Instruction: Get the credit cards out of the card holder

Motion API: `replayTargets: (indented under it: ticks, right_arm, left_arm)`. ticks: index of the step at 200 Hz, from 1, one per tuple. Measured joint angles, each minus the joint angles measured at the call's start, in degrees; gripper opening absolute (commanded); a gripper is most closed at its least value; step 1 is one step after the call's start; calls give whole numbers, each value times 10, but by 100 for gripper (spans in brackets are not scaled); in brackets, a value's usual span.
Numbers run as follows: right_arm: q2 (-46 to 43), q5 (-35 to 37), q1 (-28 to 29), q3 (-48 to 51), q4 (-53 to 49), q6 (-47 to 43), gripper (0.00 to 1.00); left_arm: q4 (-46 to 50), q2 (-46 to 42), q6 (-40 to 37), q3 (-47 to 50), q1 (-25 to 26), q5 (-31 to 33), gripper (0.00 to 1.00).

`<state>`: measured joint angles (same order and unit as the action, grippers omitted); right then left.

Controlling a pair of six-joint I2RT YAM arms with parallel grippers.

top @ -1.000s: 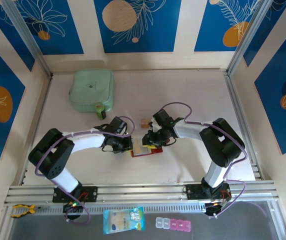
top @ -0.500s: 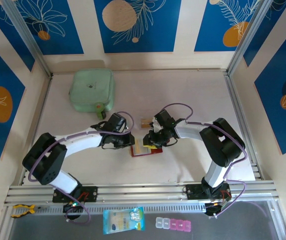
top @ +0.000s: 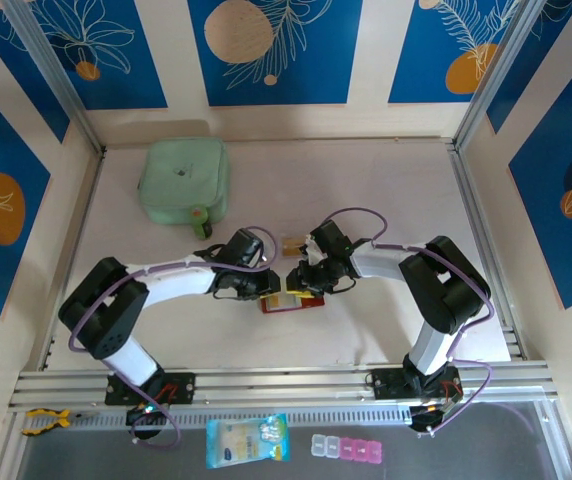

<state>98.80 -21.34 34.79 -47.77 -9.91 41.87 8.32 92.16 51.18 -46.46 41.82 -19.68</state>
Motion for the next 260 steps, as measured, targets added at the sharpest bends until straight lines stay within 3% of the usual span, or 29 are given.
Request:
replayTargets:
  ticks: [107,194,260]
  right_arm:
    - [-33,-12,-9,25,13,16,34]
    - [-158,5,-67,25,-50,7,37]
    - [-224,14,-120,40,-101,-14,39]
  left_arm:
    - [-34,19,21,-3,1,-19,19]
    - [-27,22,23,-66,16,-28,30]
    - [-28,88,24,-130,40,-38,38]
